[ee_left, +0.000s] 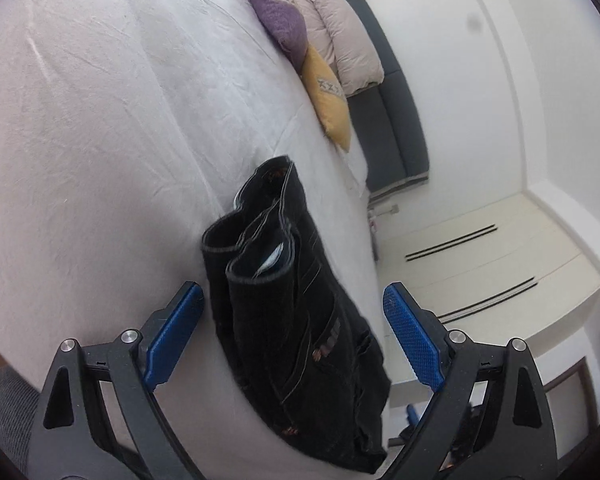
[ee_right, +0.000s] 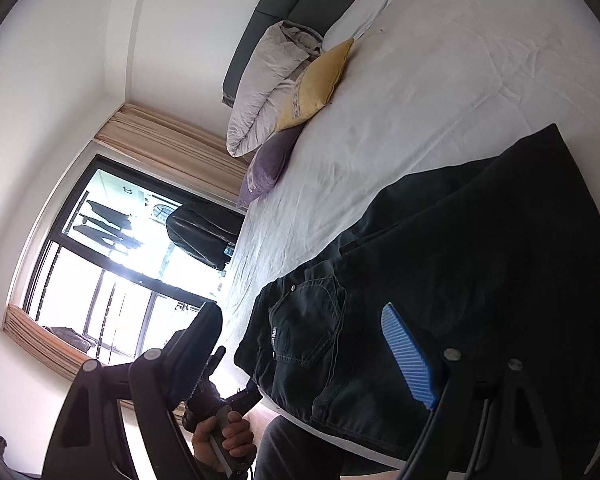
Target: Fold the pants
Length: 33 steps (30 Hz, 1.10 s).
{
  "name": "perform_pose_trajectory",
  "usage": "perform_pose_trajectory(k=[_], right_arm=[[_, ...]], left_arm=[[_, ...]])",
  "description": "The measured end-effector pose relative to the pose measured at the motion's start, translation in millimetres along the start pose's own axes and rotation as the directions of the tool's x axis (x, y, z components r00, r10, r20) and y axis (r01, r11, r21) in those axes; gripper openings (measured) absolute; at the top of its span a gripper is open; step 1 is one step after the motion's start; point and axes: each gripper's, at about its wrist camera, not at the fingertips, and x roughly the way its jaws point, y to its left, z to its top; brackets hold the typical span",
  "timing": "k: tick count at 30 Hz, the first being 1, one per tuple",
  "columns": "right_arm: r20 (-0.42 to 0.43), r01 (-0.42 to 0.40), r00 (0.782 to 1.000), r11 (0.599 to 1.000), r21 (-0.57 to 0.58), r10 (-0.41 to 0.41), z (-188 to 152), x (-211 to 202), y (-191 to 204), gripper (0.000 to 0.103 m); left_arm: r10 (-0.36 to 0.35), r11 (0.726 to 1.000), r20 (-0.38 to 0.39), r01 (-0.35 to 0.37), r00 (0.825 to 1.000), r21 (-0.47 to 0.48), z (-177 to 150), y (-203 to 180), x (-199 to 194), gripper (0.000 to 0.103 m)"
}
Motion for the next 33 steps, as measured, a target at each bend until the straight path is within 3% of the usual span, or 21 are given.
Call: perform_pose_trajectory(k=[5,7,8,9,12,18,23,28,31,33], right_arm=[[-0.02,-0.003,1.0,1.0,-0.013,0.003,-1.8,8.4,3.6,0.085],[-0.02,-0.007,1.0,1.0,-0.013,0.007,-2.5,10.6,7.0,0.084],[-0.018,-0.011,1.0,1.0,-0.011,0.011,-3.0,10.9,5.7,0.084],[-0.015,-0.016,1.0,1.0,-0.007,0.015,-3.8,10.8,6.5,0.083],[-0.012,0.018,1.0,1.0,0.011,-0.018,-7.5,13.2,4.4,0.081],[-0.06,0.143,0.988,0.989,0.035,-0.141,-11.7,40.5,-16.6,0.077],[-0.13,0.196,0.973,0.98,0.031,-0.19,-21.2,60.0,-42.9,0.074],[-0.142,0.051,0.989,0.998,0.043,-0.044,-12.4,42.6,-32.6,0.076],[-0.1,0.015,0.995,0.999,0.037,-0.011,-2.9,20.5,-27.9,0.083],[-0.081,-0.023,0.996,0.998,0.054,0.027,4.3,5.0,-28.7,0.083]], left_arm=[[0.008,1.0,-0.006,-0.008,1.0,0.001,5.6,-5.7,19.0,0.088],[0.008,1.0,-0.011,-0.008,1.0,-0.014,7.5,-6.3,20.0,0.069],[0.02,0.999,-0.02,-0.021,1.0,-0.032,8.9,-3.2,22.2,0.041],[0.03,0.998,-0.032,-0.032,0.999,-0.052,9.9,0.7,22.4,0.024],[0.021,0.995,-0.044,-0.025,0.999,-0.093,13.9,9.3,24.8,0.018],[0.018,0.997,-0.044,-0.021,0.999,-0.074,14.9,1.7,22.6,0.014],[0.059,0.998,-0.039,-0.06,0.997,-0.019,16.7,-19.5,13.3,0.013],[0.113,0.978,-0.023,-0.107,0.993,0.178,11.8,-87.0,6.9,0.013],[0.113,0.943,-0.032,-0.097,0.993,0.32,-1.2,-144.7,16.6,0.013],[0.109,0.902,-0.047,-0.079,0.993,0.424,-14.1,-187.5,29.7,0.013]])
